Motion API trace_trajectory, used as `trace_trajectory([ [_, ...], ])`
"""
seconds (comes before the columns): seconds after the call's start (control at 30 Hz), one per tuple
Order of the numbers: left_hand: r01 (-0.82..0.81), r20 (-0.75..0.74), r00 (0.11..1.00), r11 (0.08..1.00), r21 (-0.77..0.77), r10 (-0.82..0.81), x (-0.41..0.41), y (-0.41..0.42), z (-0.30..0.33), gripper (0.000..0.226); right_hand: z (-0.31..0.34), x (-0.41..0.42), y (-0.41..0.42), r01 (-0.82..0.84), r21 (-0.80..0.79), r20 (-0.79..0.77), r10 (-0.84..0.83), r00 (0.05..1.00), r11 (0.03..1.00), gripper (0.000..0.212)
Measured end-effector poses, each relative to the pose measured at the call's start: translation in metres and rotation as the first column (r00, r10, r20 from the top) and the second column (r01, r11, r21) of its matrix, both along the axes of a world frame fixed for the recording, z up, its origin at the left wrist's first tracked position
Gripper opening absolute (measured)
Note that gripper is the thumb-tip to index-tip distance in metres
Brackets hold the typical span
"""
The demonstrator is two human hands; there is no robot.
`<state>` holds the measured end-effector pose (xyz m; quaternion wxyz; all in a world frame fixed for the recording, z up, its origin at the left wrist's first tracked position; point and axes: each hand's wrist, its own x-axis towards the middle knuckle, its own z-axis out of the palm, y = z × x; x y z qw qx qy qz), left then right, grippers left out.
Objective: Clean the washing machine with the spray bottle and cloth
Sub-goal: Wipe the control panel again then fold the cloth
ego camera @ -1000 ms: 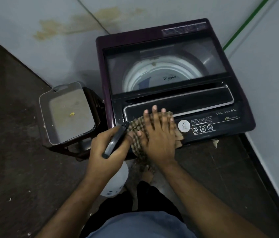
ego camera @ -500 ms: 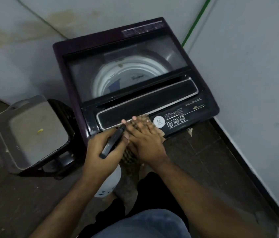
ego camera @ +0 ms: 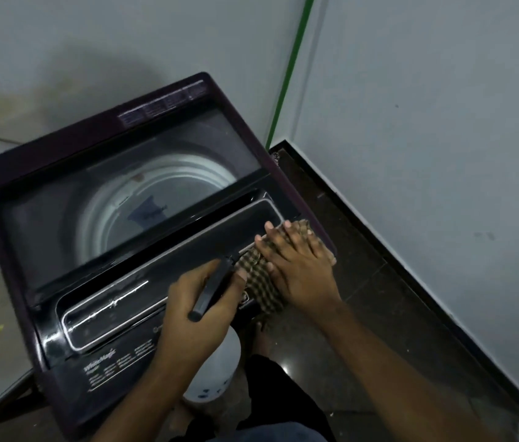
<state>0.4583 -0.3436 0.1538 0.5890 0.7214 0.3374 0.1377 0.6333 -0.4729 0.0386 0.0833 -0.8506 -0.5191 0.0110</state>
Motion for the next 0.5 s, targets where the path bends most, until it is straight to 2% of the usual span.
trace_trajectory([
  [0.07,-0.038,-0.004,0.999,0.999,0.019,0.038,0.019,-0.003,0.004,0.038,-0.004,-0.003,0.002,0.058,0.053,-0.008,-0.057,0.998,0.997,0.052],
  [0.17,-0.094,-0.018,0.995,0.995,0.028,0.094,0.045,-0.003,0.007,0.036,-0.007,-0.003,0.01,0.269,0.104,-0.091,-0.26,0.961,0.958,0.051],
  [0.27,-0.085,-0.038,0.996,0.996,0.037,0.086,0.055,-0.001,0.009,0.036,-0.002,0.01,0.018,0.497,0.181,-0.274,-0.442,0.854,0.849,0.042],
  [0.33,-0.084,-0.031,0.996,0.995,0.057,0.086,0.059,0.002,0.011,0.039,0.002,0.03,0.02,0.59,0.224,-0.432,-0.464,0.773,0.776,0.04],
  [0.4,-0.099,-0.035,0.994,0.992,0.075,0.102,0.06,0.006,0.01,0.04,0.007,0.047,0.024,0.556,0.216,-0.497,-0.399,0.77,0.803,0.043],
  [0.5,-0.136,-0.034,0.99,0.988,0.073,0.139,0.061,0.012,0.008,0.039,0.014,0.045,0.035,0.363,0.145,-0.335,-0.299,0.894,0.921,0.052],
])
